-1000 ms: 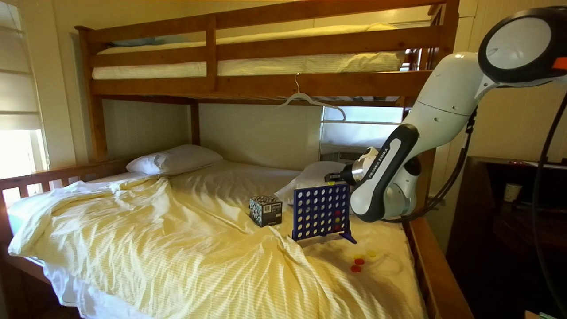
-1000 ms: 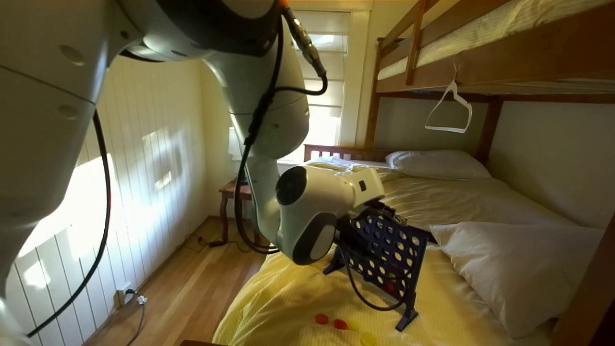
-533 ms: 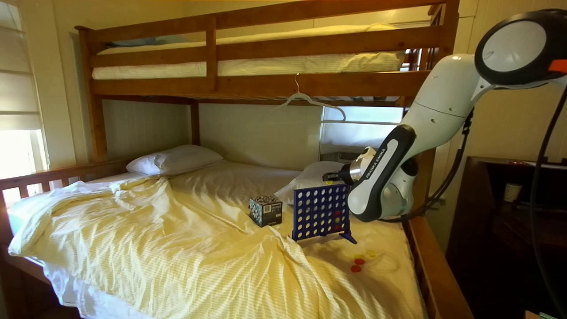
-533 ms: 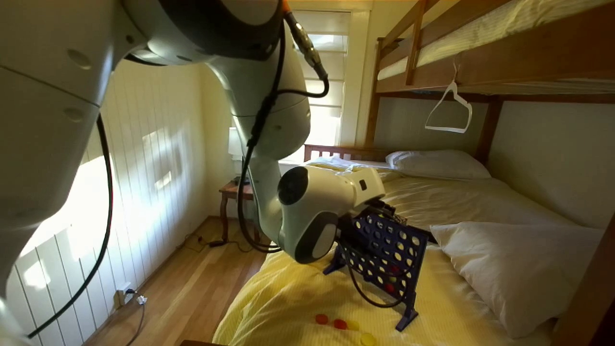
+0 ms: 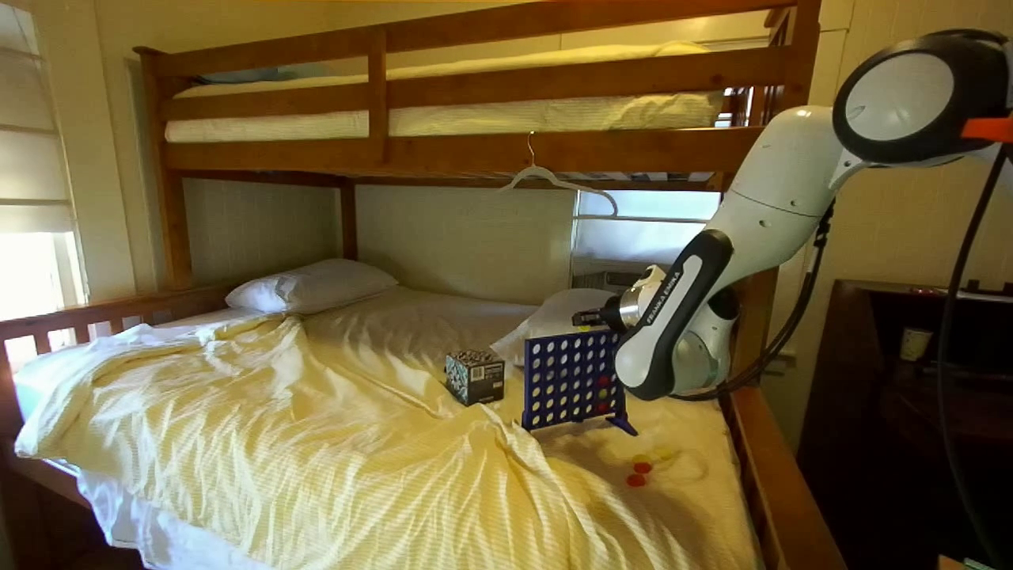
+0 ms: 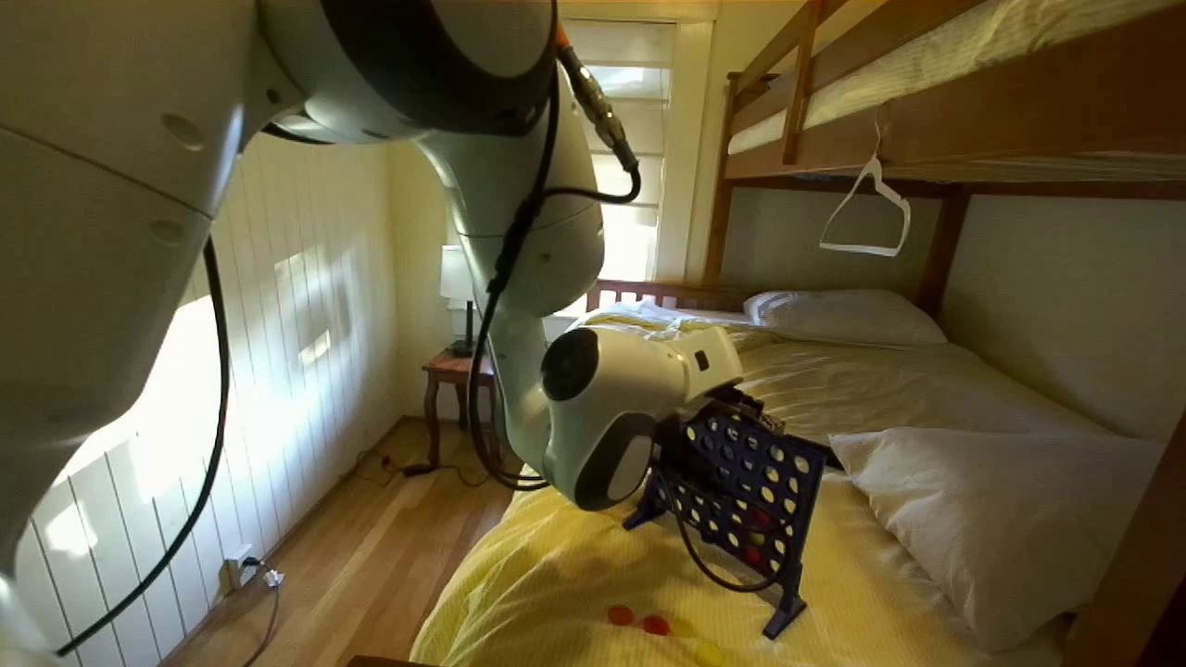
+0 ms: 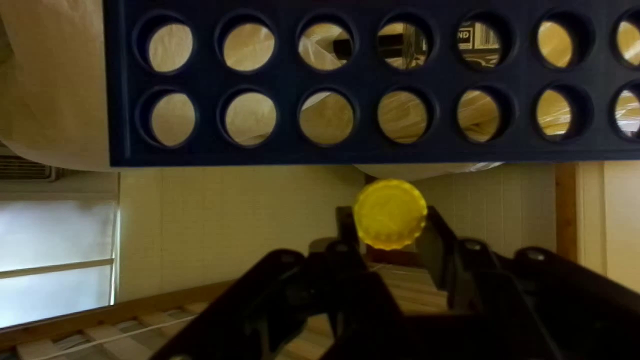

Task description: Put the yellow chip into the connect four game

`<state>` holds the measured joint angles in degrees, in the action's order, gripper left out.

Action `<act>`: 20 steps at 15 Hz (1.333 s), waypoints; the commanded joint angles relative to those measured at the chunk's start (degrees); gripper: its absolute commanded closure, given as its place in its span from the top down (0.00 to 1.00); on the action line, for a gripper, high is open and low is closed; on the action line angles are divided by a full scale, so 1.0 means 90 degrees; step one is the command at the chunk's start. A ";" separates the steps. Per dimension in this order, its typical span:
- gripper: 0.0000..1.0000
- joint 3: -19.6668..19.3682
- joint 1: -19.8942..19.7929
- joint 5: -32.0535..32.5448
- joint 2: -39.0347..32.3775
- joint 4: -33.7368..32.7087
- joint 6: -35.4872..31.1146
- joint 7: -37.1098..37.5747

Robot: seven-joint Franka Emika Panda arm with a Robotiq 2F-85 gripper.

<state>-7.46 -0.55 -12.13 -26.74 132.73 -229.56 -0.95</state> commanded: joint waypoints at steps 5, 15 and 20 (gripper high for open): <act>0.10 0.0043 -0.0021 -0.0013 -0.0229 -0.0193 -0.0185 -0.0190; 0.10 0.0068 -0.0026 0.0045 -0.0341 -0.0237 -0.0508 -0.0251; 0.10 0.0071 -0.0020 0.0013 -0.0444 -0.0298 -0.0622 -0.0297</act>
<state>-7.22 -0.45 -12.13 -29.16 131.55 -233.52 -2.75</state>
